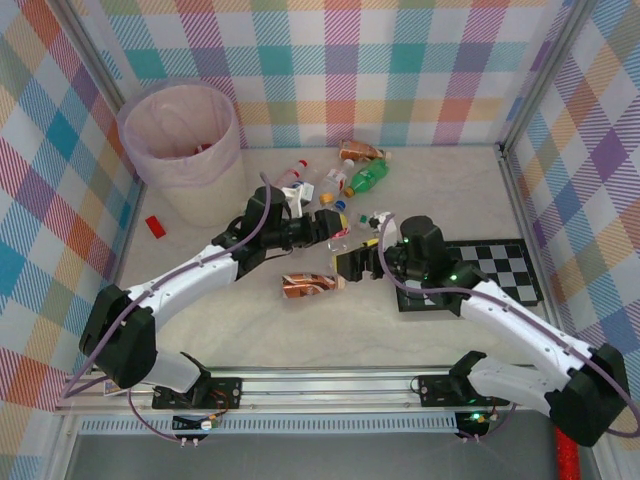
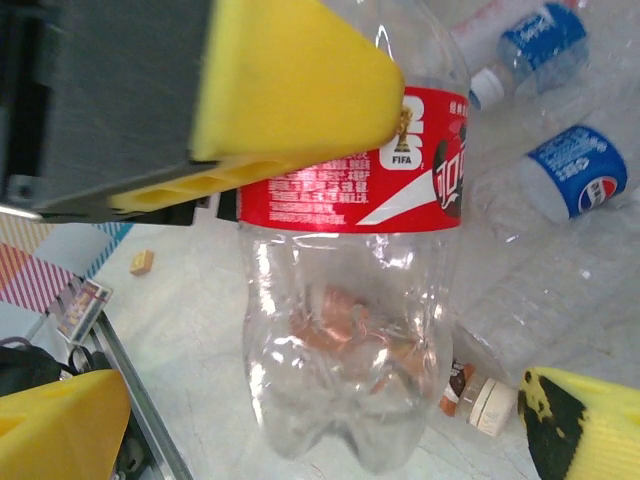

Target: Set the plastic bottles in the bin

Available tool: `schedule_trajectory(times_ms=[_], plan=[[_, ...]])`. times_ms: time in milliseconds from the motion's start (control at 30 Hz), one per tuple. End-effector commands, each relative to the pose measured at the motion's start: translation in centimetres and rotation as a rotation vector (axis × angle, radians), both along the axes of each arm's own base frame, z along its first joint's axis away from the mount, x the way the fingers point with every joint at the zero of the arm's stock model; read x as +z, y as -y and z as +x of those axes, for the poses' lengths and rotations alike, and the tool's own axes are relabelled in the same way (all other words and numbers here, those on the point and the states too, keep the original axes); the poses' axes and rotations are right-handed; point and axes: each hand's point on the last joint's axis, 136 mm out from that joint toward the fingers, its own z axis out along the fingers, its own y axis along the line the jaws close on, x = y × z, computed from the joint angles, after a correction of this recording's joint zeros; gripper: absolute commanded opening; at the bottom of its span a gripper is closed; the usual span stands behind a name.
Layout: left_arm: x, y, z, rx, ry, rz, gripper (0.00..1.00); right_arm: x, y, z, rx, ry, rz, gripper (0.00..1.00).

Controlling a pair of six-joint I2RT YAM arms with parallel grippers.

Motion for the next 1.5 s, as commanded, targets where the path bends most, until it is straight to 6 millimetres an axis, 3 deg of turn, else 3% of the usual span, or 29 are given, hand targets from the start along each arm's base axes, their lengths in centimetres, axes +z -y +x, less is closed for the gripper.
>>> schedule_trajectory(times_ms=[0,167,267,533,667,833,1000,1200,1467], plan=[[3.1,-1.5,1.1,0.026,0.095,0.022,0.45,1.9,1.3,0.1,-0.042,0.031,-0.017,0.99],[8.1,-5.8,3.2,0.086,0.231,0.142,0.44,-0.1,2.3,-0.3,-0.073,-0.042,-0.083,0.99],[11.4,-9.5,4.9,0.151,0.287,0.199,0.41,-1.1,1.8,-0.9,-0.052,-0.097,-0.050,0.99],[19.7,-22.9,11.8,0.548,0.457,0.273,0.30,-2.4,0.4,-1.2,-0.014,-0.191,-0.006,0.99],[20.9,-28.0,14.9,0.704,0.459,0.333,0.21,-3.0,0.4,-1.2,-0.013,-0.212,-0.031,0.99],[19.1,-32.8,18.7,0.823,0.381,0.410,0.02,-3.6,0.9,-1.5,-0.029,-0.232,-0.045,0.99],[15.7,-35.7,21.8,0.864,0.289,0.489,0.00,-4.3,1.7,-1.8,-0.058,-0.252,-0.076,0.99],[11.0,-37.6,24.9,0.836,0.183,0.568,0.00,-4.6,2.0,-2.0,-0.072,-0.266,-0.081,0.99],[4.2,-38.7,25.7,0.741,0.049,0.748,0.00,-5.4,2.6,-1.6,-0.106,-0.268,-0.112,0.99]])
